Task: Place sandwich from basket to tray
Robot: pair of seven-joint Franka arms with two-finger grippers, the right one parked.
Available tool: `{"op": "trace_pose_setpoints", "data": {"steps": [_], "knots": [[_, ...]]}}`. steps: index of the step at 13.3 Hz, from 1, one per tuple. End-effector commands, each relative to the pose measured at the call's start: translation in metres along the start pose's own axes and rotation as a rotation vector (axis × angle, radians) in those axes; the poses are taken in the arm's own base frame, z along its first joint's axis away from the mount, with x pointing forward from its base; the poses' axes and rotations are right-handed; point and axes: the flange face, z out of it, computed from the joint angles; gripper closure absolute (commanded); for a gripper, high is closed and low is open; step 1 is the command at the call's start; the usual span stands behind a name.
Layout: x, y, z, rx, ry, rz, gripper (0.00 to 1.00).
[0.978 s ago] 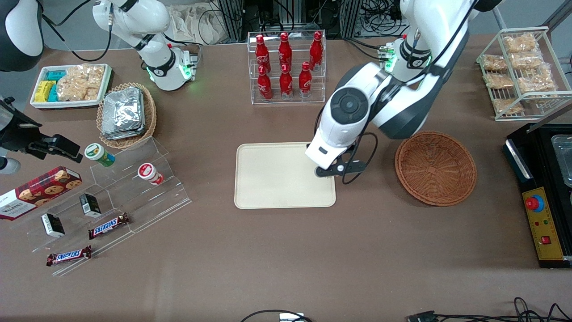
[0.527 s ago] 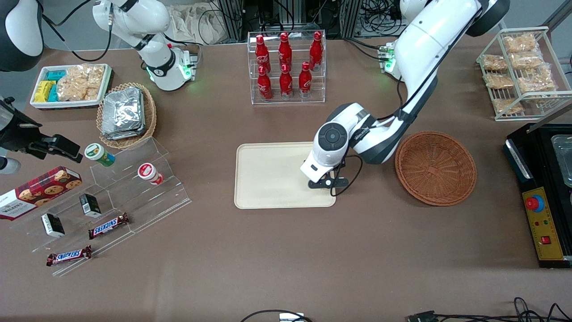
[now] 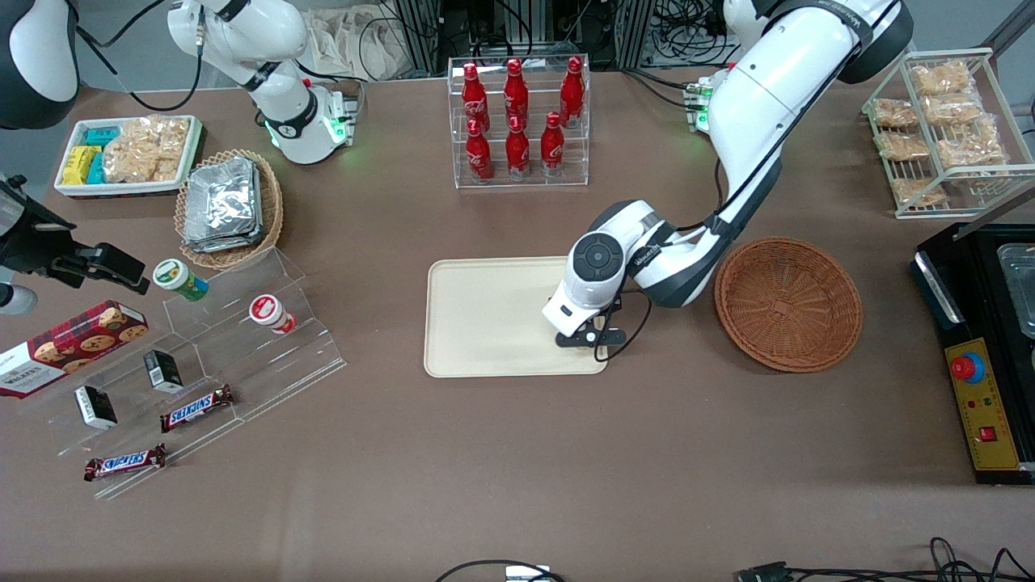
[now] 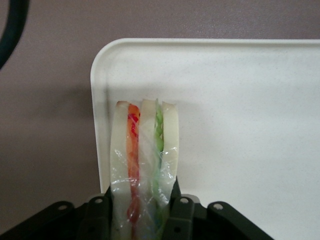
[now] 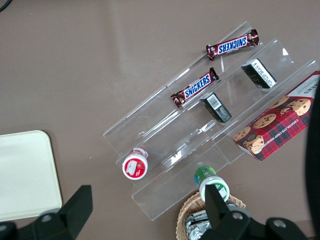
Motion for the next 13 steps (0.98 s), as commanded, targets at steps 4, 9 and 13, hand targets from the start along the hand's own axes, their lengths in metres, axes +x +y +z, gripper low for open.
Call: {"op": "trace_pose_setpoints", "data": {"steps": [4, 9, 13], "knots": [[0.002, 0.002, -0.012, -0.001, 0.026, -0.021, 0.00], [-0.002, -0.009, -0.105, 0.024, 0.056, -0.125, 0.00], [-0.013, -0.066, -0.218, 0.090, 0.128, -0.170, 0.00]]}}
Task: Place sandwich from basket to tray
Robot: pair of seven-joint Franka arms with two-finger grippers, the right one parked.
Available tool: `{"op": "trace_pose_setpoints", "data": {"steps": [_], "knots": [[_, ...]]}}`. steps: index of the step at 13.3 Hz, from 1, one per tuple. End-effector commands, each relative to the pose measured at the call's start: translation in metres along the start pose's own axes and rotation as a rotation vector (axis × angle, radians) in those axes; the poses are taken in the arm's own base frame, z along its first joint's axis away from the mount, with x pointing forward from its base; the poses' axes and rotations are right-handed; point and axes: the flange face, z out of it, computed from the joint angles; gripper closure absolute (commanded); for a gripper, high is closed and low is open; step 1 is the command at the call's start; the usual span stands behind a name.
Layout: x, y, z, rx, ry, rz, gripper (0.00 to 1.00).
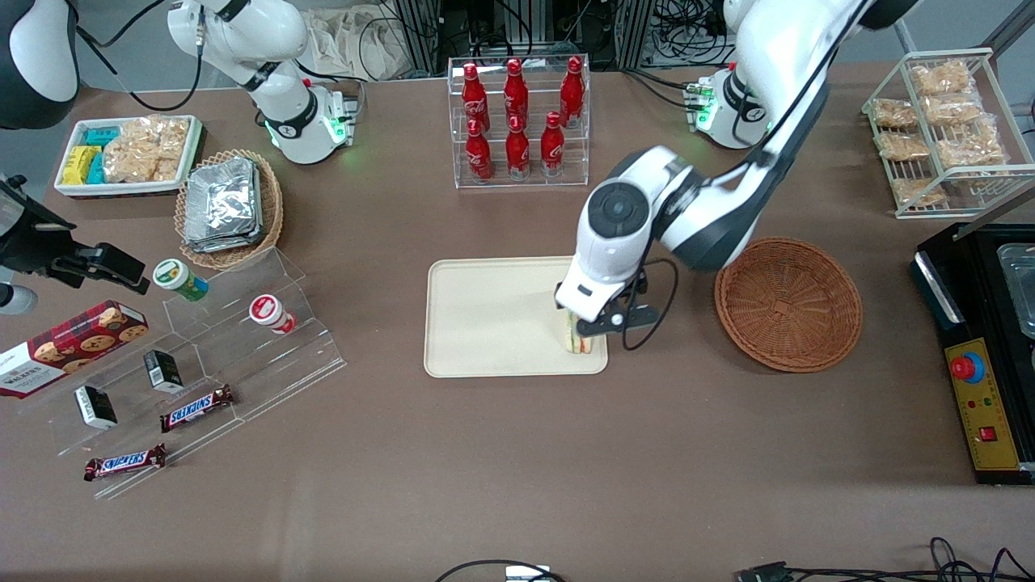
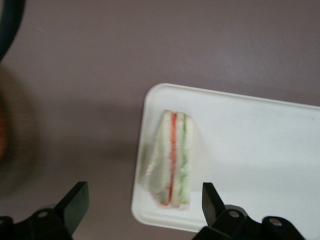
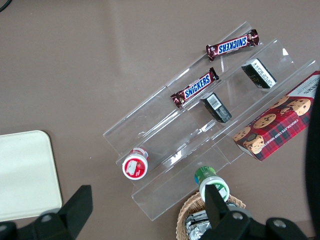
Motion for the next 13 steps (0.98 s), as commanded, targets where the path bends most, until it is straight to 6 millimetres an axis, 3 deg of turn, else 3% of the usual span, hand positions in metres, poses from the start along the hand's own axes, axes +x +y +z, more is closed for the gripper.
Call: {"op": "trace_pose_setpoints", "data": {"steps": [1, 4, 6, 9, 11, 13], "knots": [[0.001, -0.063, -0.065, 0.050, 0.060, -0.032, 0.00], [0.005, -0.151, -0.119, -0.014, 0.059, -0.145, 0.00], [0.007, -0.216, -0.141, -0.034, 0.041, -0.164, 0.00], [0.011, -0.308, -0.150, -0.050, 0.034, -0.074, 0.00], [0.020, -0.348, -0.153, -0.054, 0.007, -0.034, 0.00], [0.025, -0.368, -0.155, -0.061, 0.001, 0.000, 0.00]]}}
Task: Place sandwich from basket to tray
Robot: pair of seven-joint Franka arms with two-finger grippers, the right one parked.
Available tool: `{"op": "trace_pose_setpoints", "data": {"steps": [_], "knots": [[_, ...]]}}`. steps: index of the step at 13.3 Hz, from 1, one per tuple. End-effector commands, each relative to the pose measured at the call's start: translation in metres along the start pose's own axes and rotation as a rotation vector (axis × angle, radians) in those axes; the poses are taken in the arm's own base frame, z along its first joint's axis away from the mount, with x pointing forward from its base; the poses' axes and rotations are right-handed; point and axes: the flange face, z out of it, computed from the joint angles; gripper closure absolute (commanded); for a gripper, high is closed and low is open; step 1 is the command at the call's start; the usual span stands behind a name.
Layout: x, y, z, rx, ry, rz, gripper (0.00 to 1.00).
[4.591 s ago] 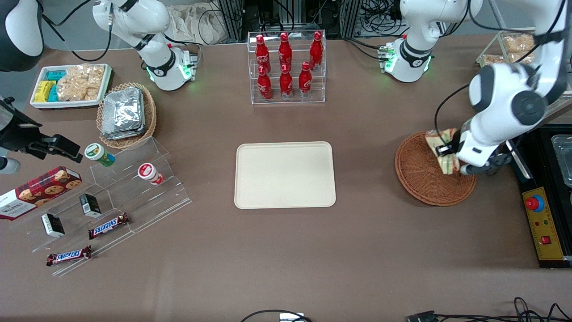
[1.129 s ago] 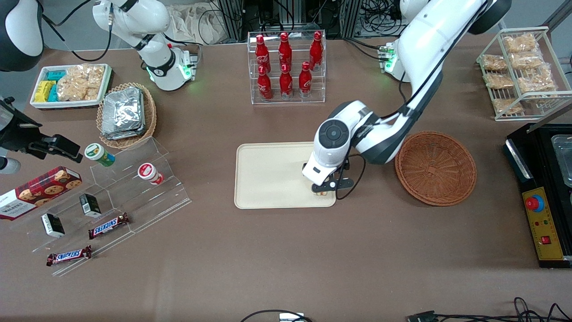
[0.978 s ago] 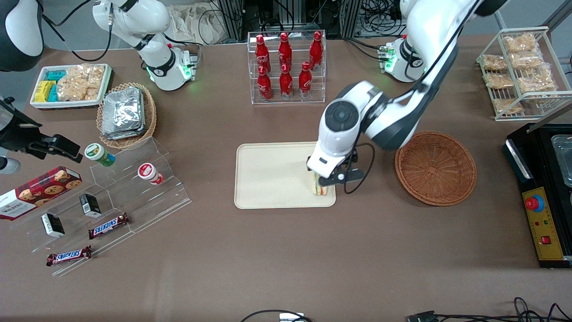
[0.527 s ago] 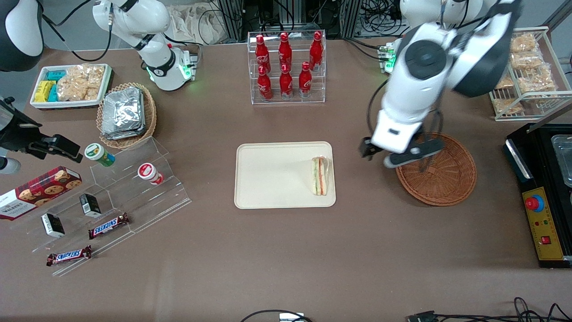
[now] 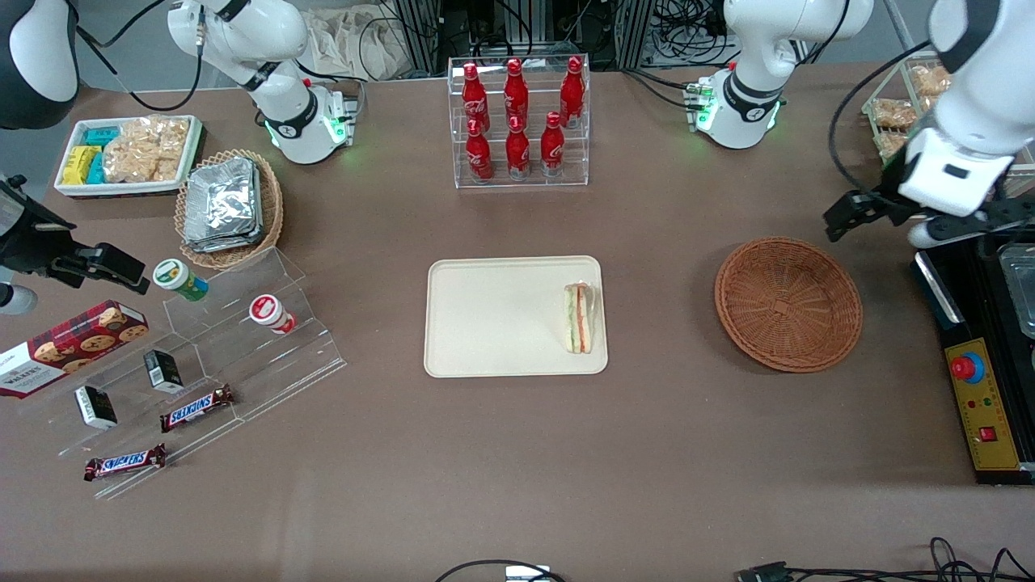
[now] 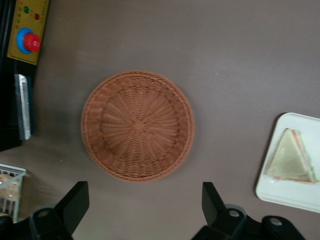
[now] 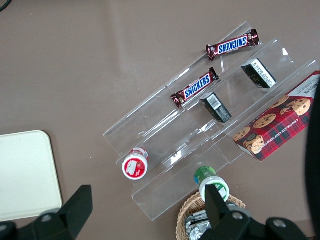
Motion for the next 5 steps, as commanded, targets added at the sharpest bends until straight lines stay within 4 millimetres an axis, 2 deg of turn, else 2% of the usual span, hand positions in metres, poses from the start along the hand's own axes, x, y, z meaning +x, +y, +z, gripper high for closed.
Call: {"op": "trace_pose_setpoints", "data": {"steps": [1, 5], "knots": [[-0.002, -0.007, -0.008, -0.021, -0.010, 0.077, 0.00], [0.001, -0.006, -0.019, -0.016, -0.021, 0.093, 0.00]]}}
